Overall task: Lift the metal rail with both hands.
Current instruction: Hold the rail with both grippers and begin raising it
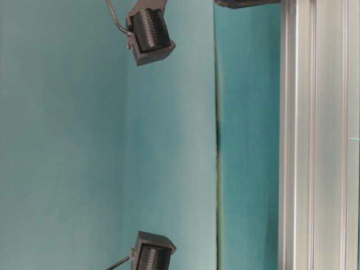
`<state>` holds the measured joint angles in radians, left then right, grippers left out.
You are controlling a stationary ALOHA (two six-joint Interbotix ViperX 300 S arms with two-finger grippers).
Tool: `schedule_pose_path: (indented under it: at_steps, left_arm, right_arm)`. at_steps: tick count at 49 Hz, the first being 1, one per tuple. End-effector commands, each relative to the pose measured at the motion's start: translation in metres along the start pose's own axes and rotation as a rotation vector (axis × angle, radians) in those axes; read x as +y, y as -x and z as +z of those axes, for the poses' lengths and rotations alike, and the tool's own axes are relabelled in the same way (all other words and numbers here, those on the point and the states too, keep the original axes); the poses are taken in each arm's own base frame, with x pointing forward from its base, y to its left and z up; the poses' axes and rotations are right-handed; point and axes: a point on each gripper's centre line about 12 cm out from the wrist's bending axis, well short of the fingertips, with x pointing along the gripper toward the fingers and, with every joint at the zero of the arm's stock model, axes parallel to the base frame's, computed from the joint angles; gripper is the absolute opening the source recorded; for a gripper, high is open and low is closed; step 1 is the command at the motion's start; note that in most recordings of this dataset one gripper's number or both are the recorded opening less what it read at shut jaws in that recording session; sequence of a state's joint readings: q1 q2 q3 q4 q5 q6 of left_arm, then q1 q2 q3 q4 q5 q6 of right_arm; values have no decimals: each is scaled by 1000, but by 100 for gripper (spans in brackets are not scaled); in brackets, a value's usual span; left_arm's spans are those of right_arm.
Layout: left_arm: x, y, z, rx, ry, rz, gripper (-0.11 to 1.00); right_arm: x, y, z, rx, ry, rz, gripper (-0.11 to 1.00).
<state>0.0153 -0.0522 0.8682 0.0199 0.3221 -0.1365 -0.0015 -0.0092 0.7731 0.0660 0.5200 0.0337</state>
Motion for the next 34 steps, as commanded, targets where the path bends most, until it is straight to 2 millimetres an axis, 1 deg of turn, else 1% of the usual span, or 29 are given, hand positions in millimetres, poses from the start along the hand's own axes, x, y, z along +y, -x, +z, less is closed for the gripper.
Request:
schedule_pose_path:
  at_steps: [1, 4, 9, 11, 12, 34]
  left_arm:
    - [-5, 3, 6, -40, -18, -12, 77]
    - [-10, 3, 7, -57, -32, -20, 61]
    - [-12, 1, 8, -61, -25, -25, 32]
    - [-12, 1, 8, -59, -16, -24, 31]
    - [-12, 1, 8, -59, -10, -25, 31]
    - [-13, 0, 5, -53, -19, -25, 31]
  right_arm:
    - [1, -1, 1, -3, -1, 3, 90]
    - [2, 0, 1, -3, 0, 4, 77]
    - [5, -1, 1, 1, 5, 11, 49]
    - [5, -2, 1, 3, 3, 13, 39]
    - [5, -2, 2, 3, 3, 13, 37]
    - [6, -3, 1, 9, 0, 13, 38]
